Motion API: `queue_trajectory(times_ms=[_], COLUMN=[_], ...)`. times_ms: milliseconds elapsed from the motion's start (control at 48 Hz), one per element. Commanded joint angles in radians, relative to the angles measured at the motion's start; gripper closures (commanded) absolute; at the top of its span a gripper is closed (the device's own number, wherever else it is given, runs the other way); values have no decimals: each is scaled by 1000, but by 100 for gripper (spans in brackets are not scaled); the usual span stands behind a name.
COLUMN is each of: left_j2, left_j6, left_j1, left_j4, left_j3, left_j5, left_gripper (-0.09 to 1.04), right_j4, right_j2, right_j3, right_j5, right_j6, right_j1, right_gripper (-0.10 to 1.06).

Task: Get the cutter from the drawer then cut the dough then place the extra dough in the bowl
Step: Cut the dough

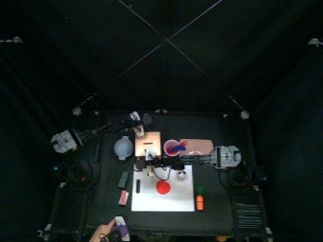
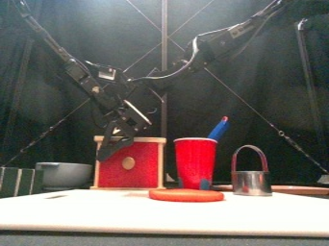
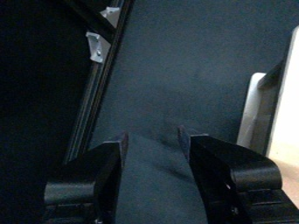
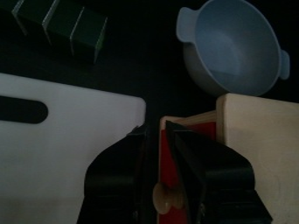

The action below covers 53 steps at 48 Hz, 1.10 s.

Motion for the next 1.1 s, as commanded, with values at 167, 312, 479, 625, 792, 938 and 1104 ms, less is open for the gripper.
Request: queue_trajectory(times_ms=[167, 312, 479, 625, 792, 938, 1104], left_j2=[-11, -12, -32, -69, -127, -172, -209], left_j6=[0, -5, -8, -11, -9, -11, -11], left_j1=[-2, -2, 8, 23, 15, -69, -198], left_j4=[5, 6, 5, -15, -67, -91, -158], left_j3=[-29, -29, -34, -28, -5, 48, 124], left_j5=[-26, -37, -84, -137, -163, -227, -333], left_gripper=[9, 9, 9, 9, 9, 9, 9], right_j4=[-5, 3, 67, 115, 167, 219, 278], right_j2=[-12, -12, -32, -89, -202, -313, -413], right_j3=[-46, -48, -44, -12, 74, 186, 328], right_j5=[-2, -2, -3, 9, 100, 137, 161], right_j6=[2, 5, 5, -5, 11, 9, 14], right_j1=[-37, -35, -6, 71, 120, 140, 146], right_gripper=[32, 32, 31, 31, 31, 30, 30])
